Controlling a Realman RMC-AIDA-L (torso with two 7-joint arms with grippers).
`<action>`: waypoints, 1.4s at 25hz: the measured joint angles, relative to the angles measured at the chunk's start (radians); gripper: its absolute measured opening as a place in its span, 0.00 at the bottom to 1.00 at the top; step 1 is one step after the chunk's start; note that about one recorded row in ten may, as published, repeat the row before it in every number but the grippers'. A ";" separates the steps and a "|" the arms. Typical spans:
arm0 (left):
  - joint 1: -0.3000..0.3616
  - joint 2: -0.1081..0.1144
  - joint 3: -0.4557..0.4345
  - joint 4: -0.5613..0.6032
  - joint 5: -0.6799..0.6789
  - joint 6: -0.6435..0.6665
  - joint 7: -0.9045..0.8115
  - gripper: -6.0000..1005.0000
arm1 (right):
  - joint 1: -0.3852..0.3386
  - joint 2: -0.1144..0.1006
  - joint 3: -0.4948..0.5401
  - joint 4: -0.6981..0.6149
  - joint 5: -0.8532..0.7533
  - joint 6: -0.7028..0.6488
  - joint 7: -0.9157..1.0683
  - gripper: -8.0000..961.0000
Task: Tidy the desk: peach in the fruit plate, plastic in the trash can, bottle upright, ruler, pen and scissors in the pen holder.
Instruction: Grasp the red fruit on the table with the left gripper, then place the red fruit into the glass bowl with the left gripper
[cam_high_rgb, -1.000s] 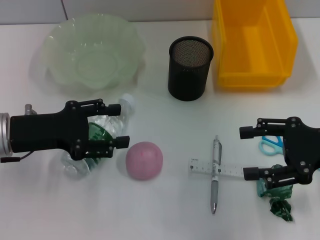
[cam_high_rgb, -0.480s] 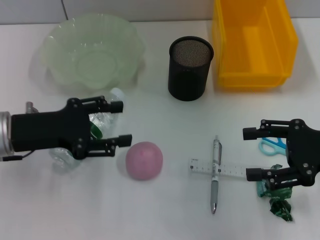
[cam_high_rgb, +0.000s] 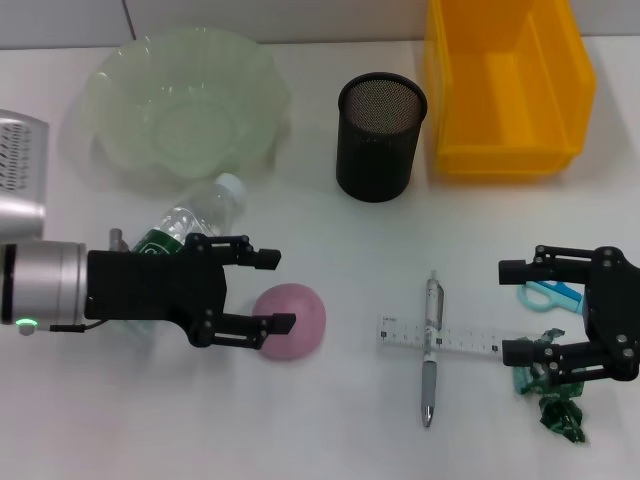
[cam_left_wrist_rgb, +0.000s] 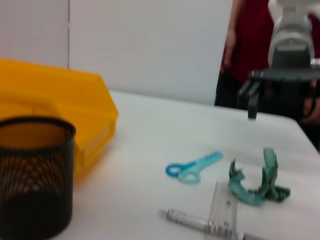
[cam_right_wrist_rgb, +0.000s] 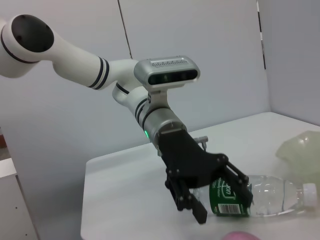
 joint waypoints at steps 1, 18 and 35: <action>-0.002 0.000 0.009 -0.008 0.000 -0.014 0.000 0.77 | -0.002 0.000 0.000 0.001 0.000 0.000 -0.003 0.87; -0.031 -0.005 0.108 -0.064 -0.007 -0.167 0.002 0.64 | -0.017 0.001 0.000 0.003 0.026 0.001 -0.006 0.87; -0.012 -0.001 0.153 0.027 -0.199 -0.008 0.039 0.05 | -0.035 -0.001 0.001 0.003 0.052 -0.007 -0.007 0.87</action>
